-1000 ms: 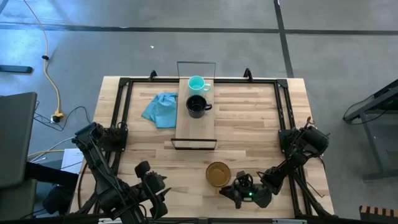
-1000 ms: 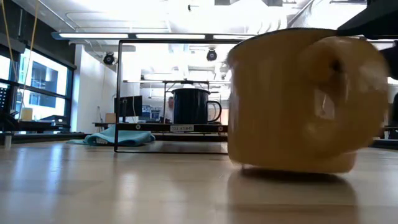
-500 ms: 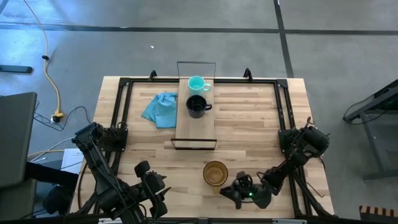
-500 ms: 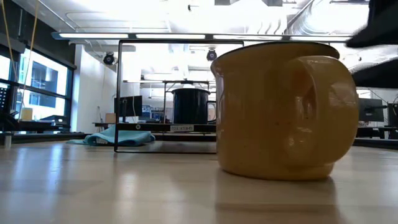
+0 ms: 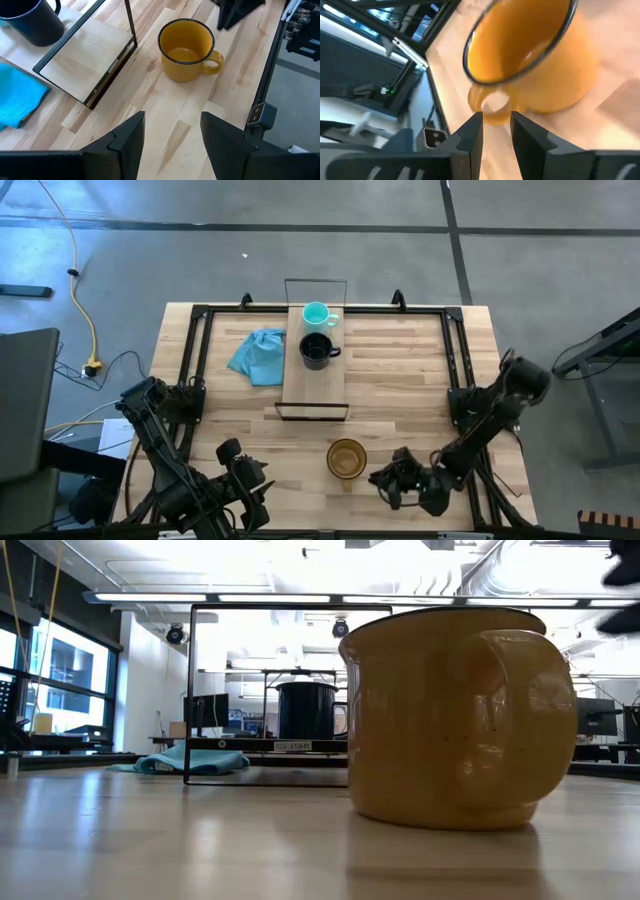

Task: Stack small to large cups/mugs on shelf
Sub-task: Put the yellow mug on the shelf

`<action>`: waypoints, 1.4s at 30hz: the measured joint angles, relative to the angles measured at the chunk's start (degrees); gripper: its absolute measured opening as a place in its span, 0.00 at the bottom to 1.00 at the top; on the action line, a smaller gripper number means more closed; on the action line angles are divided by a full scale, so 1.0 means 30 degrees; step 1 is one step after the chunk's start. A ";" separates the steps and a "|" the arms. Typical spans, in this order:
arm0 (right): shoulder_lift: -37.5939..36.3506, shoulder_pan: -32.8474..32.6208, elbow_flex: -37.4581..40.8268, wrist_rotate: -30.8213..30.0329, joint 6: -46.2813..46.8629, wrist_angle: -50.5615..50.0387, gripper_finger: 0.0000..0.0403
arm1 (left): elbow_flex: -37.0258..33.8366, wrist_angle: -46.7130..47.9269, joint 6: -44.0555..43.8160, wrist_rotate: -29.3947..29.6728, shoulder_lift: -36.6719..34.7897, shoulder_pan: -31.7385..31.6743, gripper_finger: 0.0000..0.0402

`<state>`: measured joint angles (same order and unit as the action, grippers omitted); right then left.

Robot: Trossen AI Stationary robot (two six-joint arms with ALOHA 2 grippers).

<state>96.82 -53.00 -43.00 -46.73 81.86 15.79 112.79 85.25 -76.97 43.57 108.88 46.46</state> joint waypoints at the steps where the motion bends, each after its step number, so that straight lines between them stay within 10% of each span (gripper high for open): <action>1: -0.0678 0.0044 0.0000 -0.0040 -0.0241 -0.0951 0.22 | 0.0000 -0.0004 -0.0002 0.0018 0.0000 0.0002 0.45; 15: -0.6878 0.2771 -0.0007 0.2760 -0.3026 -0.9431 0.22 | 0.0000 -0.0080 -0.0016 0.1041 0.0000 0.0007 0.45; 42: -0.6743 0.7644 -0.0007 1.0103 -0.8434 -0.8145 0.40 | 0.0000 0.0095 -0.0944 0.1803 0.0000 0.0007 0.45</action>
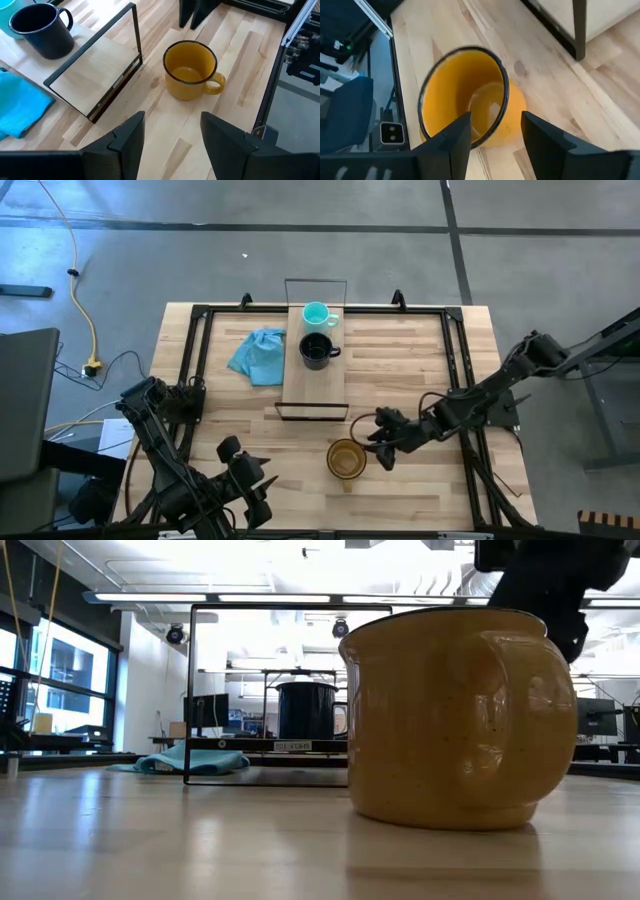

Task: Stack small to large cups/mugs on shelf
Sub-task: Put the yellow mug on the shelf

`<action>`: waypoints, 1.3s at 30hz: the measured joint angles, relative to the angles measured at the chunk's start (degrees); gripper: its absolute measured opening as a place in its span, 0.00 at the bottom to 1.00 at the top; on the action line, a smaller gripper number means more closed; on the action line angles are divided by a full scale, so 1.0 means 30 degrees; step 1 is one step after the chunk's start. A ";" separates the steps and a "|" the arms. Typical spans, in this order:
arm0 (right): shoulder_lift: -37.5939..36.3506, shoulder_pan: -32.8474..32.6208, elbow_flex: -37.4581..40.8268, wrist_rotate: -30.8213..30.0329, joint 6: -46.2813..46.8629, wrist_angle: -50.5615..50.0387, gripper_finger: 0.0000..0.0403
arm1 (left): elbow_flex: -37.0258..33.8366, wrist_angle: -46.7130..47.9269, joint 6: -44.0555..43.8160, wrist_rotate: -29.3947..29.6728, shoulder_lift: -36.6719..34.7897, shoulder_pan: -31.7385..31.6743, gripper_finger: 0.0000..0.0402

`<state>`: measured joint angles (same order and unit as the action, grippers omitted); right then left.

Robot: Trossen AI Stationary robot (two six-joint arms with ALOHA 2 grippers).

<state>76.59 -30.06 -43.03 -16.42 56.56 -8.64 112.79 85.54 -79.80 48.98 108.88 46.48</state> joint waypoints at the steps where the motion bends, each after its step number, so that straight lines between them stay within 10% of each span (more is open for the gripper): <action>1: 0.0127 0.0000 0.0000 0.0138 0.0104 -0.0029 0.40 | 0.0000 0.0000 -0.0006 0.0055 0.0000 0.0000 0.45; 21: 0.3085 -0.0002 -0.0029 0.2586 0.2012 0.2252 0.39 | 0.0000 0.0013 -0.0112 0.0591 0.0000 0.0000 0.45; 39: 0.3078 0.0007 -0.0025 0.2860 0.1826 0.1163 0.01 | 0.0000 0.0036 -0.0491 0.0725 0.0000 0.0000 0.45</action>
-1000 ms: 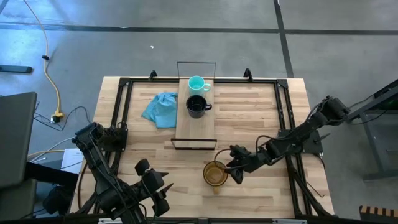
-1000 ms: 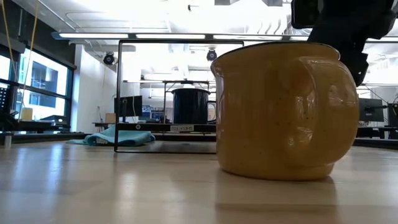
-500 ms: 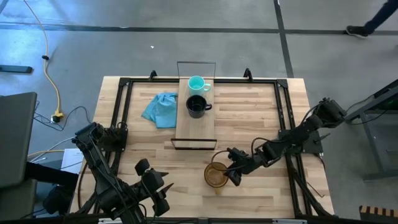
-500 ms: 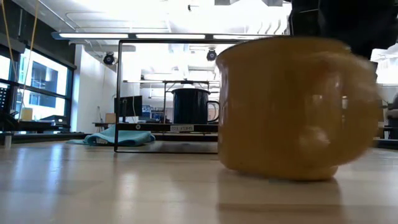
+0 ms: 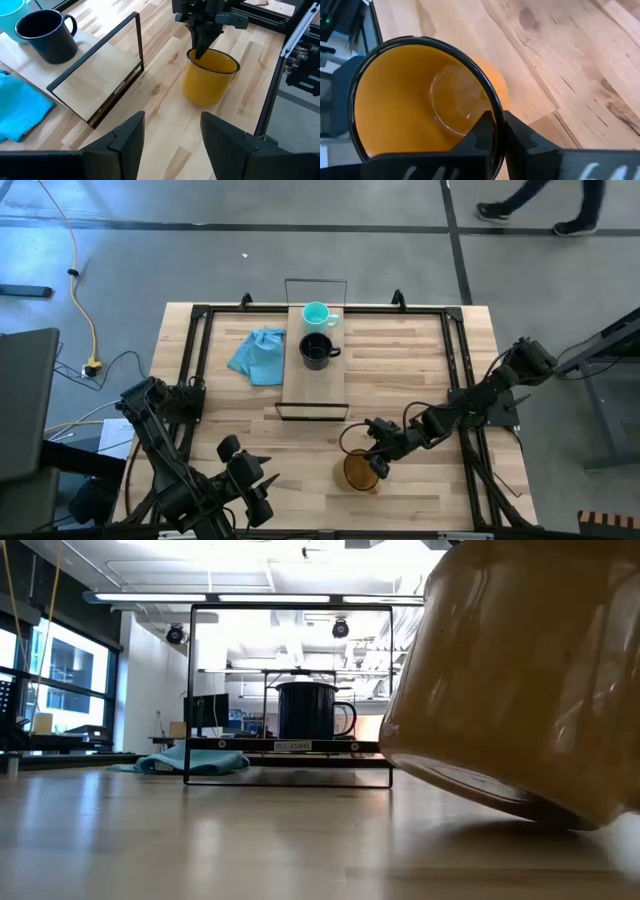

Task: Stack small to large cups/mugs on shelf
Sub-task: Put the yellow mug on the shelf

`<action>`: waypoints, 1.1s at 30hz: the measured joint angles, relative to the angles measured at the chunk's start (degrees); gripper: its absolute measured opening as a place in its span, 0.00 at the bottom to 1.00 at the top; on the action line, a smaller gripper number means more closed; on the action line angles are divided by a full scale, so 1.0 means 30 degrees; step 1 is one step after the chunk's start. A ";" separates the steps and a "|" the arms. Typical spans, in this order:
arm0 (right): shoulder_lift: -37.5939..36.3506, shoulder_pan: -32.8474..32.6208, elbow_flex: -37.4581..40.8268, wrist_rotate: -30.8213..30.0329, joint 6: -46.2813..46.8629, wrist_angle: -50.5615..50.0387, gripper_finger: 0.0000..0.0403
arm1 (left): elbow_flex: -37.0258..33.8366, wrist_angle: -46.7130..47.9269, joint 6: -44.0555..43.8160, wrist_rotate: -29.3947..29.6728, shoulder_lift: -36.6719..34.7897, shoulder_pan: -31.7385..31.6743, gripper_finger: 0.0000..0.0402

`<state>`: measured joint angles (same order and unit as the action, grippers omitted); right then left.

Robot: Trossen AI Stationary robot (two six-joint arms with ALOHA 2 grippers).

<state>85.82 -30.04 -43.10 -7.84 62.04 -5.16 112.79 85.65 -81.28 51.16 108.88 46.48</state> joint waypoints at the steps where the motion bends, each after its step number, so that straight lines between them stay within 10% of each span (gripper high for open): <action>1: -0.0021 0.0007 -0.0056 0.0021 -0.0086 -0.0191 0.01 | 0.0000 0.0007 0.0000 0.0000 0.0000 0.0000 0.45; 13: -0.0918 0.1219 -0.4865 -0.0861 -0.5132 -1.1672 0.00 | 0.0000 -0.0007 -0.0101 0.0201 0.0000 0.0000 0.45; 33: -0.3300 0.6416 -0.8288 0.4683 -1.3226 -1.7637 0.00 | 0.0000 -0.0029 -0.1584 0.0534 0.0000 0.0000 0.45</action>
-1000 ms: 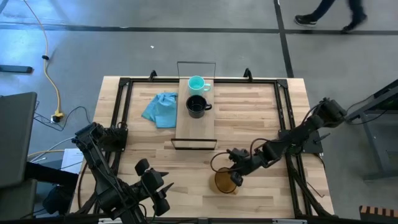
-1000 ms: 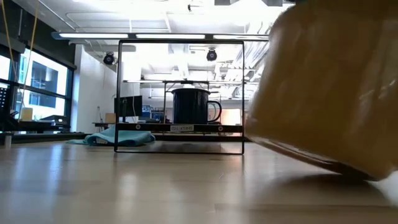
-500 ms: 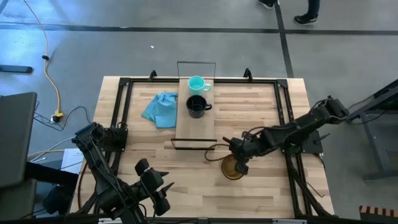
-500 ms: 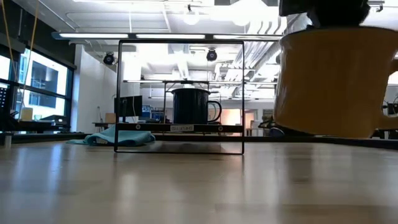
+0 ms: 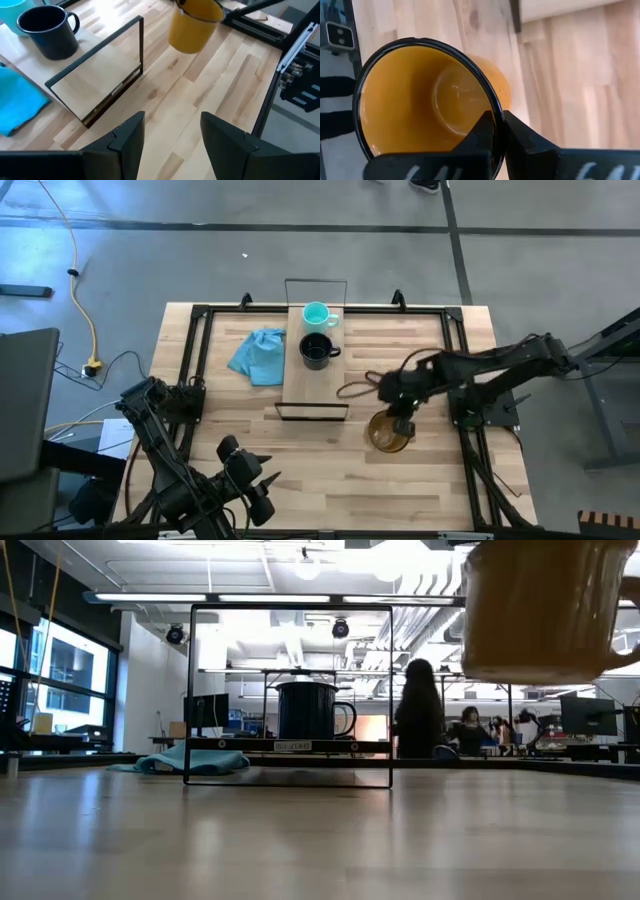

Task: Stack small to large cups/mugs on shelf
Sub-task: Put the yellow mug on the shelf

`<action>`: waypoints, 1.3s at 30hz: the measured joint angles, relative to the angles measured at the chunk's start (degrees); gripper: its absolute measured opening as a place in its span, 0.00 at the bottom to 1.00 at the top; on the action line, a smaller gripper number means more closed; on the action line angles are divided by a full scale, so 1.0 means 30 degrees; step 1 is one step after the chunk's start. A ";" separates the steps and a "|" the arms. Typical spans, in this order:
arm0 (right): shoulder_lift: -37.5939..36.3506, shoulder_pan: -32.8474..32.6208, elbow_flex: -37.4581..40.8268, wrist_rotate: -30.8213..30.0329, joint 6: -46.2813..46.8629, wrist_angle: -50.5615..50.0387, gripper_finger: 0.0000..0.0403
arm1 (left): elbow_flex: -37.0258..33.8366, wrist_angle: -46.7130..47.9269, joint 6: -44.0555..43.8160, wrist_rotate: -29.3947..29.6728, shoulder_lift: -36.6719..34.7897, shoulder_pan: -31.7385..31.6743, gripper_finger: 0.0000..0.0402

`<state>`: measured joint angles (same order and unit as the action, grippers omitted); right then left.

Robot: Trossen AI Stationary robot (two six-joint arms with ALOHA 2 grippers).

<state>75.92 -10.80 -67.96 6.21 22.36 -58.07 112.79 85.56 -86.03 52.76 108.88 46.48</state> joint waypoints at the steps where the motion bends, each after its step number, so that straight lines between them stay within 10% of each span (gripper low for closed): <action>1: -0.0391 0.0366 0.0000 0.0163 -0.0316 -0.0313 0.00 | 0.0000 0.0000 -0.0097 0.0175 0.0000 0.0000 0.45; 16: -0.2891 0.8326 -0.0627 0.2691 -0.7649 -0.4274 0.00 | 0.0000 -0.0380 -0.0975 0.1476 0.0000 -0.1641 0.45; 26: 0.0923 1.2936 -0.5761 0.3838 -1.2932 -0.5810 0.00 | 0.0000 -0.0183 0.1870 0.1640 0.0000 -0.3459 0.45; 39: 0.7232 1.3297 -1.1801 0.5627 -1.3889 -0.6490 0.00 | -0.0178 0.1491 0.5368 0.6049 -0.1972 -0.4582 0.45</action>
<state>97.62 29.10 -103.37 23.09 -19.30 -77.54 112.26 90.03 -69.92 70.91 102.96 32.73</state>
